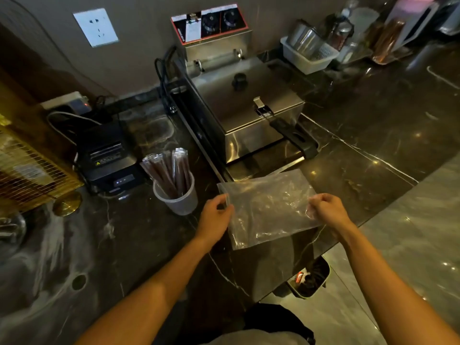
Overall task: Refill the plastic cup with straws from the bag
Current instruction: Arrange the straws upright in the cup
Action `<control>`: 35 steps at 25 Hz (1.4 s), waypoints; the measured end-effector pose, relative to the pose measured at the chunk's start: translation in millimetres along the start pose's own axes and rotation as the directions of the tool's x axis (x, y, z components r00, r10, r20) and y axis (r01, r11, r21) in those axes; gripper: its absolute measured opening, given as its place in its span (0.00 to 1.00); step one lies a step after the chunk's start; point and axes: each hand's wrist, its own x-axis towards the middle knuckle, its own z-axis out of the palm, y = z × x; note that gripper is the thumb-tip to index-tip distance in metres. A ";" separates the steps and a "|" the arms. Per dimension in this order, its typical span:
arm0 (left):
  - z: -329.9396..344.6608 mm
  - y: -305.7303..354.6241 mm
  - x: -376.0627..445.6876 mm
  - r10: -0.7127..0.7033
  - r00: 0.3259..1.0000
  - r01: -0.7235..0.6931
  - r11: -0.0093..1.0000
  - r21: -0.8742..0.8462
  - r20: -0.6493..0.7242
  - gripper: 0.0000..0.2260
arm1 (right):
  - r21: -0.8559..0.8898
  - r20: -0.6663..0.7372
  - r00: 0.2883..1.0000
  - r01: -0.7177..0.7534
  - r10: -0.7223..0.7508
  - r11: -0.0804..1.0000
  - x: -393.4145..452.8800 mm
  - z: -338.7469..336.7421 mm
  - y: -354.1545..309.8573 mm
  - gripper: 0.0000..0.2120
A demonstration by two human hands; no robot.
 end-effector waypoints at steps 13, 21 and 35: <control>1.7 4.8 6.7 -0.153 0.965 0.111 0.974 0.200 0.212 0.22 | -0.670 -0.099 0.972 0.093 -0.213 0.736 15.2 8.8 -14.8 0.25; -64.6 56.1 -31.8 0.201 0.951 -0.218 0.975 -0.046 -0.235 0.06 | -0.308 0.154 0.854 0.519 -0.497 0.797 -23.6 90.1 -63.4 0.05; -167.8 21.2 -5.6 -0.047 0.912 0.125 0.978 0.167 -0.406 0.25 | -0.105 0.555 0.622 0.711 -0.553 0.695 -66.7 244.9 -171.8 0.15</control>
